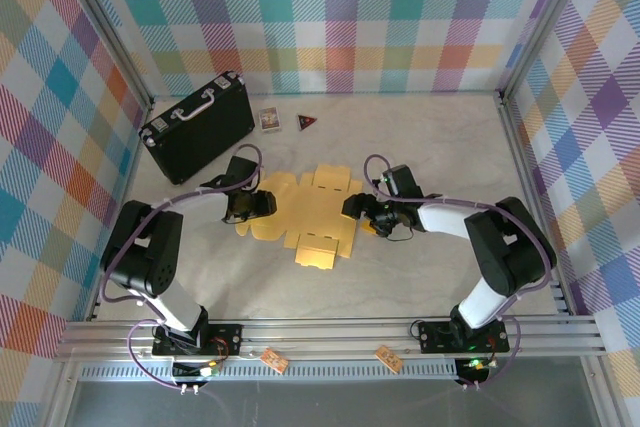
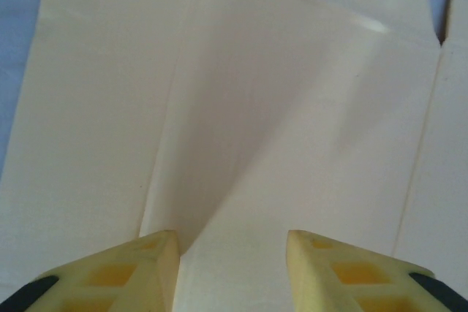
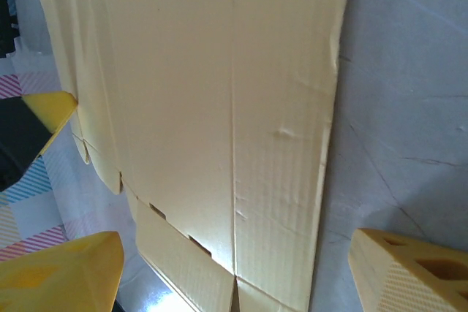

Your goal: Fold the paper box

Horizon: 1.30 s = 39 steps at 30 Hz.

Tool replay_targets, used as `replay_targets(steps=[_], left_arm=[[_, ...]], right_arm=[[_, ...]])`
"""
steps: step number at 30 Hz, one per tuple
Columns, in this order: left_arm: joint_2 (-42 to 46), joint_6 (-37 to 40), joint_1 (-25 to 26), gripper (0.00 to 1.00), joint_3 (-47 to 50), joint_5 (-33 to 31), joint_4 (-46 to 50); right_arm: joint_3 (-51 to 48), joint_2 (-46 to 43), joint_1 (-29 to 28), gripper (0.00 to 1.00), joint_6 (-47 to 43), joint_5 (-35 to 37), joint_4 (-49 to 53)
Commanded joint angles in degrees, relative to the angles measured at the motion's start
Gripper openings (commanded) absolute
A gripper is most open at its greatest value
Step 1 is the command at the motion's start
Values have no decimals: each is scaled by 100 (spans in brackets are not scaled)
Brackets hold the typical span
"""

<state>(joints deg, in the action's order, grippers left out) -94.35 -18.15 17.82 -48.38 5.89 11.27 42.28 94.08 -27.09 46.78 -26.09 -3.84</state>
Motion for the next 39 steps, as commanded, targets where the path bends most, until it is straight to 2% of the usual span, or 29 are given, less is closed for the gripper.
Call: replay_targets(steps=[1, 17, 19, 23, 25, 28, 39], left_arm=[[-124, 90, 45, 42, -81, -96, 279], [-176, 137, 46, 42, -92, -141, 349], [-163, 139, 46, 42, -92, -155, 350], [-171, 146, 43, 42, -80, -185, 344], [-186, 153, 46, 42, -77, -172, 332], [-183, 159, 46, 42, -58, -176, 326], [-115, 155, 43, 42, 32, -150, 214]], right_arm=[[205, 125, -42, 81, 68, -200, -43], [490, 319, -68, 81, 62, -759, -32], [570, 184, -65, 81, -155, -557, 299], [894, -30, -48, 81, -738, 736, 1228], [1025, 44, 42, 82, -873, 1000, 1362], [1222, 316, 273, 81, -842, 804, 1355], [1704, 1035, 273, 81, -932, 561, 1319]])
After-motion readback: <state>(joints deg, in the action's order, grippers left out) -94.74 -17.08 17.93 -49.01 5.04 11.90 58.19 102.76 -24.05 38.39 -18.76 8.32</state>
